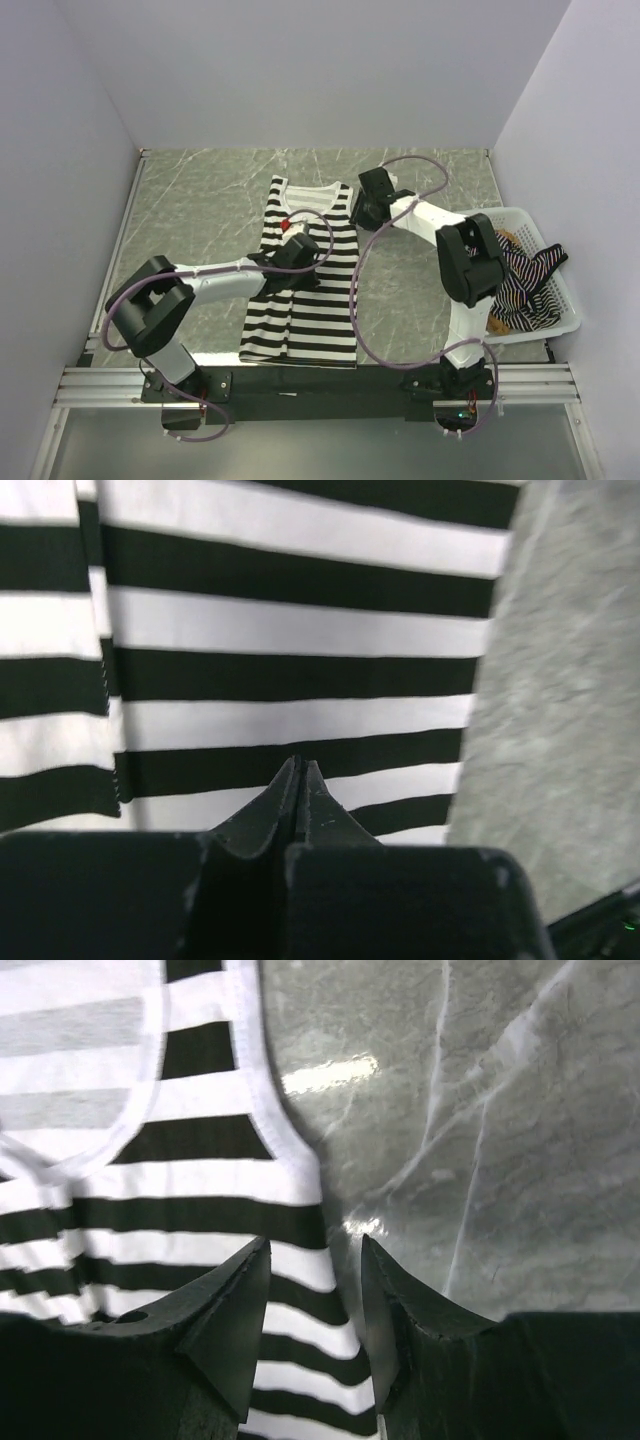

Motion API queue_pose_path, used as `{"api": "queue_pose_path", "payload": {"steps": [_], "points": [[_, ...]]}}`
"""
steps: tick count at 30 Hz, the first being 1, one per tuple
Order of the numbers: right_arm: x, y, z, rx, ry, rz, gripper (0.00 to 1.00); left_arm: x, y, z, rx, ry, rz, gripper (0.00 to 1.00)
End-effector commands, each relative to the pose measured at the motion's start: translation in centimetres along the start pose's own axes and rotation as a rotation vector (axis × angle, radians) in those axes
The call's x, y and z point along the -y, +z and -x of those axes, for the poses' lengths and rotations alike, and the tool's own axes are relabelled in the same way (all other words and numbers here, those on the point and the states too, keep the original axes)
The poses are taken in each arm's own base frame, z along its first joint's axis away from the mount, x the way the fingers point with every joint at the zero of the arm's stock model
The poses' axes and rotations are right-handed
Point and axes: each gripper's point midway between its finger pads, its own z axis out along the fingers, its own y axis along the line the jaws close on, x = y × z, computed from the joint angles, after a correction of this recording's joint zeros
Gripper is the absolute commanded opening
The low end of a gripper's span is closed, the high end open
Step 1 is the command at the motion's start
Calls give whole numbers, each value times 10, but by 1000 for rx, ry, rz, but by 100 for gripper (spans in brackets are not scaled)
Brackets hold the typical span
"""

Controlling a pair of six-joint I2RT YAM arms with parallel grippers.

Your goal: Fold and stack the tank tops

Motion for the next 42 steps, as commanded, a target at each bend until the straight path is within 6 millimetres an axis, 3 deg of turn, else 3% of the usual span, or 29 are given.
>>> {"api": "queue_pose_path", "payload": {"steps": [1,4,10,13,16,21,22,25,26,29,33,42], "points": [[-6,8,12,7,-26,-12,48,-5,7,-7,20,-20,36,1],[2,18,10,-1,-39,-60,45,-17,11,-18,4,-16,79,1],[7,27,4,-8,-81,-100,25,-37,12,-28,-12,-8,140,1],[9,14,14,37,-122,-158,2,-46,10,-31,-10,-1,167,1],[5,-3,20,82,-156,-167,0,-49,8,-33,-14,11,176,1],[-5,-31,33,171,-249,-267,0,-55,7,-36,-19,21,188,1],[-8,-33,26,165,-280,-285,1,-55,6,-35,-18,21,186,0],[-7,-23,20,151,-274,-282,21,-56,5,-37,-20,22,183,1],[-7,-19,17,141,-278,-267,35,-57,4,-38,-24,22,184,1],[-5,-5,5,92,-277,-223,45,-60,3,-39,-26,29,192,1],[3,5,-7,59,-260,-191,46,-64,0,-40,-23,32,200,1],[-5,36,-23,1,-212,-93,43,-65,-5,-38,-19,36,198,1]]}}
